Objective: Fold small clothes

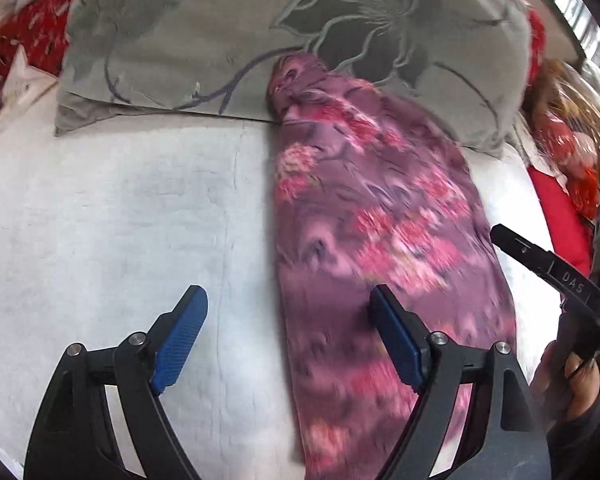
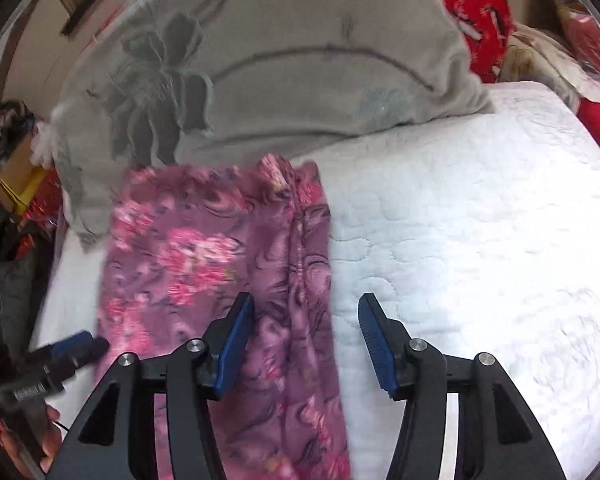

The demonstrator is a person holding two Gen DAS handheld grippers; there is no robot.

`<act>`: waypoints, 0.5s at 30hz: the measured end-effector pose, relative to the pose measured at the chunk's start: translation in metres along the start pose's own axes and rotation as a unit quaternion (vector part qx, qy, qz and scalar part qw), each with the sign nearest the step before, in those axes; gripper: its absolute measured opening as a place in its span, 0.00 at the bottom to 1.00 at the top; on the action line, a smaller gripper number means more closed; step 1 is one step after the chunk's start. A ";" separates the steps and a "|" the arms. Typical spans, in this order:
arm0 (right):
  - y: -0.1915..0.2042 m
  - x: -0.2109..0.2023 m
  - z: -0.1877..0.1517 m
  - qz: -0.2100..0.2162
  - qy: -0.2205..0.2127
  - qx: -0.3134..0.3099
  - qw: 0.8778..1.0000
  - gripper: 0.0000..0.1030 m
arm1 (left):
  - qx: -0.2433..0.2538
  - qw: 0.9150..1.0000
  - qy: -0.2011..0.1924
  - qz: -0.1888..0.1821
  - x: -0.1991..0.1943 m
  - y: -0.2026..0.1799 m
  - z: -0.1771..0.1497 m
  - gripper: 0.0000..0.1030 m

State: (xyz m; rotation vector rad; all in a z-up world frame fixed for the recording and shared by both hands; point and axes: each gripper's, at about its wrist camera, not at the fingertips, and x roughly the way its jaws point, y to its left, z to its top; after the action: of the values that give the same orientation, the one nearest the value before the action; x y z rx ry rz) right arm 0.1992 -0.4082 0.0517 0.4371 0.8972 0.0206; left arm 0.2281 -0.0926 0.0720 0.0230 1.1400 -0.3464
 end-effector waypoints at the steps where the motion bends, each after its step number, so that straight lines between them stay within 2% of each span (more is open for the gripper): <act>1: -0.002 -0.009 -0.007 0.011 -0.003 -0.005 1.000 0.55 | 0.003 1.000 0.004 0.004 0.001 -0.003 -0.006 0.82; 3: -0.002 -0.012 -0.022 0.010 0.014 -0.020 1.000 0.55 | 0.002 1.000 0.018 0.010 0.009 -0.007 -0.020 0.82; 5: -0.004 -0.005 -0.041 -0.014 0.046 -0.045 0.998 0.57 | -0.012 0.999 0.041 0.003 0.018 -0.012 -0.031 0.82; 8: -0.010 -0.025 -0.045 -0.012 0.032 -0.031 0.999 0.60 | -0.035 0.998 0.050 -0.028 0.005 0.000 -0.029 0.82; 12: -0.036 -0.036 -0.034 0.029 0.020 0.028 0.999 0.61 | -0.105 0.986 0.075 -0.101 0.010 0.033 -0.015 0.82; 15: -0.049 -0.024 -0.032 0.062 0.024 0.065 0.996 0.61 | -0.117 0.983 0.077 -0.118 0.015 0.039 -0.009 0.82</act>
State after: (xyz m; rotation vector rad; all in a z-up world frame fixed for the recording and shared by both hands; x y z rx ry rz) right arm 0.1516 -0.4462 0.0339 0.6160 0.9212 0.0879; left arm 0.2364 -0.0578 0.0488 -0.2980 1.3357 -0.4245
